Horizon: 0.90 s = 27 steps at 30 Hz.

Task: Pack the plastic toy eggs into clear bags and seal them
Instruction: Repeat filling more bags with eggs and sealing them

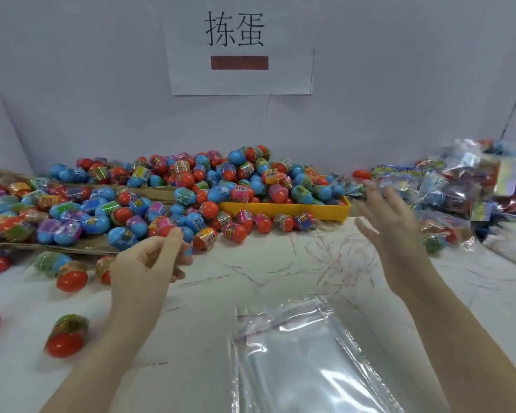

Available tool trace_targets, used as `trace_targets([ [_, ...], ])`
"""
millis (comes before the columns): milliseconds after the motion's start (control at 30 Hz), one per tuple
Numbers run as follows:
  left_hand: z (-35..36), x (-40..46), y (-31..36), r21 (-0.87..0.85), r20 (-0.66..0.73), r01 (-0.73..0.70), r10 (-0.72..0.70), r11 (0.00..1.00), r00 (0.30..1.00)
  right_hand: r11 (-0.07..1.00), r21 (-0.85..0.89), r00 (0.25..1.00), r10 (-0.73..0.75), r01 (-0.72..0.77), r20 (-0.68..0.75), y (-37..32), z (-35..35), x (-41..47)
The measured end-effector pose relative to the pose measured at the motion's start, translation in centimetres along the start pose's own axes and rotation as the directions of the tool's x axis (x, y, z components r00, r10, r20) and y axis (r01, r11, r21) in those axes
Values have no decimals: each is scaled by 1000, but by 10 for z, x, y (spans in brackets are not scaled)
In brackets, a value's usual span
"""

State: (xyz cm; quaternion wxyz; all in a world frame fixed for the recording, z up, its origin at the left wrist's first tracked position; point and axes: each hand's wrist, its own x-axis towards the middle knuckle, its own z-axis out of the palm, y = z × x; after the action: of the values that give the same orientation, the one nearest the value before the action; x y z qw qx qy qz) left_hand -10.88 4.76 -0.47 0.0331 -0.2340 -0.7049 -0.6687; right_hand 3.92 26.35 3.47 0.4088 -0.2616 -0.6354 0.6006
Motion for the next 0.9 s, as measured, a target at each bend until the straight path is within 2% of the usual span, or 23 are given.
trace_targets([
  [33, 1, -3, 1, 14, 20, -11, 11, 1000, 1000, 998, -60, 998, -29, 32, 64, 0, 8, -6],
  [100, 9, -9, 6, -66, 127, 57, -48, 996, 991, 987, -117, 968, -82, 112, 236, -4, 26, -23],
  [133, 16, -13, 10, -136, 203, 132, -103, 982, 974, 992, -76, 930, -71, 105, 359, -5, 36, -32],
  [167, 22, -17, 14, -213, 295, 236, -168, 948, 941, 999, -6, 874, -30, 37, 486, -6, 46, -41],
  [200, 27, -21, 17, -285, 404, 361, -230, 888, 885, 994, 66, 805, 27, -82, 593, -8, 55, -51],
  [267, 30, -27, 24, -355, 641, 595, -275, 721, 717, 950, 141, 679, 90, -277, 728, -10, 68, -63],
  [333, 28, -30, 25, -353, 801, 696, -182, 625, 570, 915, 153, 625, 126, -373, 770, -8, 70, -67],
  [400, 25, -32, 25, -343, 841, 724, -149, 598, 521, 915, 112, 620, 170, -388, 766, -6, 70, -65],
  [467, 24, -29, 24, -303, 812, 682, -194, 665, 550, 952, 64, 678, 166, -300, 716, -5, 69, -60],
  [500, 24, -27, 24, -284, 786, 650, -218, 705, 579, 979, 23, 719, 134, -205, 682, -3, 67, -56],
  [567, 21, -22, 25, -280, 690, 602, -279, 748, 668, 997, -75, 768, 41, 9, 639, -4, 57, -49],
  [600, 19, -20, 25, -283, 613, 576, -317, 767, 724, 986, -139, 766, 18, 93, 642, -6, 51, -45],
  [667, 17, -15, 22, -253, 421, 482, -353, 839, 836, 911, -327, 695, 64, 252, 716, -5, 38, -37],
  [767, 16, -13, 17, -209, 188, 357, -321, 911, 928, 710, -567, 529, 317, 418, 787, 4, 34, -37],
  [833, 16, -13, 14, -156, 123, 288, -271, 945, 955, 683, -592, 511, 358, 427, 782, 12, 37, -40],
  [900, 17, -16, 10, -84, 132, 223, -211, 971, 968, 697, -575, 542, 311, 428, 781, 16, 39, -39],
])
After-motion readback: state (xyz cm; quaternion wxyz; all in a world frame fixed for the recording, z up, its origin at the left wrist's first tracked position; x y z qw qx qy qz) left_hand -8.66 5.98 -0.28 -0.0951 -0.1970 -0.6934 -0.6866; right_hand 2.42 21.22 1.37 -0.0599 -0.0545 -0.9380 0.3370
